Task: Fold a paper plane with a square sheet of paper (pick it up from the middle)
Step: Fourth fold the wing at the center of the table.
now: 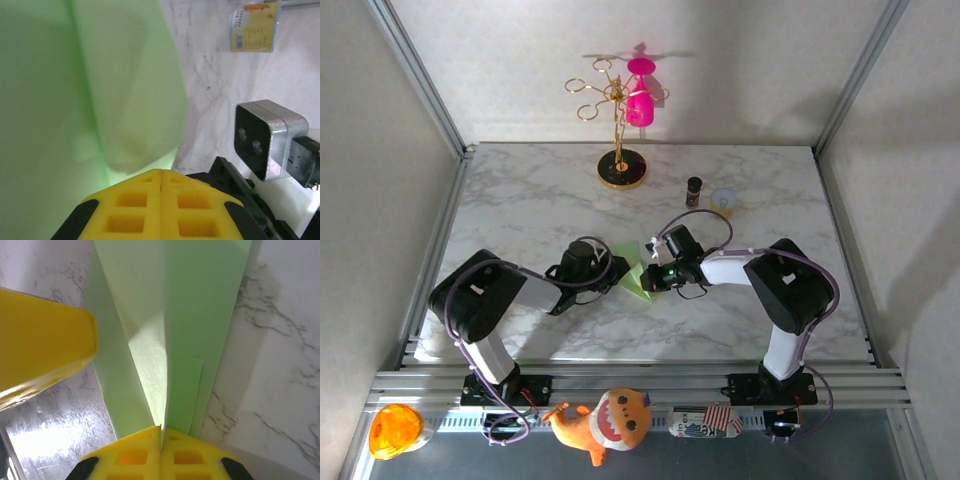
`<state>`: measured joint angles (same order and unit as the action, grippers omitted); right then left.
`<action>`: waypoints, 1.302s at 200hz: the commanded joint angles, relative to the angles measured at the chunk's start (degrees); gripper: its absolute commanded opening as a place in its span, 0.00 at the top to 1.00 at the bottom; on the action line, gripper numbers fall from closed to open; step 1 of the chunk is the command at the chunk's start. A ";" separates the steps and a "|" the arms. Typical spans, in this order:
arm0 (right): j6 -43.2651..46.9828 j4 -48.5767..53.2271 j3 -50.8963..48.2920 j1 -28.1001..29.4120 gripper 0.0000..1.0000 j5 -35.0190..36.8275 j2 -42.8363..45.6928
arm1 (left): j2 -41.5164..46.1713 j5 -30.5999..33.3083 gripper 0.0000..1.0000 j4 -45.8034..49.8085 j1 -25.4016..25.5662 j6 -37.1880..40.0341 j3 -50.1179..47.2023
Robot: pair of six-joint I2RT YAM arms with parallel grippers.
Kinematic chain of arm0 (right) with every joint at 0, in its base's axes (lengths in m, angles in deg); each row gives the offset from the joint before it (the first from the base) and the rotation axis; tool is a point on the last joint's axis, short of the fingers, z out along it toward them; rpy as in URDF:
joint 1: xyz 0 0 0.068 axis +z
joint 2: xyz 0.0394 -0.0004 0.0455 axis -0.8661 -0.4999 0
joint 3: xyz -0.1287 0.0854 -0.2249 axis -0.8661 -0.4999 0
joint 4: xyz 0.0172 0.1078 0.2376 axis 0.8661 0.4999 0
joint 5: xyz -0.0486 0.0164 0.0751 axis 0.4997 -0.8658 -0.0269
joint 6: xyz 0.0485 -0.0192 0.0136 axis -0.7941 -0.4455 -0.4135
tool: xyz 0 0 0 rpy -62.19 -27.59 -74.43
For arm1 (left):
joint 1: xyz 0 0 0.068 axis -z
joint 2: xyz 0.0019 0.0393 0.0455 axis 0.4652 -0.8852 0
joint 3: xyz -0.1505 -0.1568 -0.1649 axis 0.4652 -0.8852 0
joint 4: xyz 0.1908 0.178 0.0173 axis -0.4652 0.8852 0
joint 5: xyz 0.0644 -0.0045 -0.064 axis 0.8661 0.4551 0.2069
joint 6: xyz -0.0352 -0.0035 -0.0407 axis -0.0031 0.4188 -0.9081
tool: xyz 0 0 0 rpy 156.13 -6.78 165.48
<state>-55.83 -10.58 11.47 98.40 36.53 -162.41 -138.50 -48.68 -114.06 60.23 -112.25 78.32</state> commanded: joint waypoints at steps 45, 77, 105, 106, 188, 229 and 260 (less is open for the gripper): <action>0.98 5.64 0.29 -0.07 0.91 0.56 -3.23 | -4.41 -1.22 0.98 -4.69 0.97 -1.15 1.94; 1.29 5.51 0.05 -0.16 0.85 0.06 -2.96 | -4.29 0.36 0.99 -3.66 0.89 -0.80 1.11; 1.47 4.53 -0.79 -0.42 0.78 -0.91 -1.87 | -4.73 1.04 1.00 -3.64 0.62 -1.37 0.67; 1.49 4.51 -0.82 -0.42 0.78 -0.97 -1.80 | -4.73 1.06 1.00 -3.65 0.62 -1.39 0.66; 1.50 3.27 -1.94 -0.94 0.77 -2.77 0.16 | -5.09 1.87 1.00 -3.48 0.27 -2.00 0.22; 1.26 2.33 -2.21 -1.04 0.76 -3.32 1.33 | -5.26 1.88 1.00 -3.39 0.27 -1.94 -0.01; 0.92 1.71 -2.34 -1.05 0.76 -3.79 2.14 | -5.53 1.54 1.00 -4.12 0.26 -1.86 -0.01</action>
<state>-55.42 -11.24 10.49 97.74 32.92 -161.56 -142.96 -47.59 -116.68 60.74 -113.71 78.99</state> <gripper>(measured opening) 0.242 0.047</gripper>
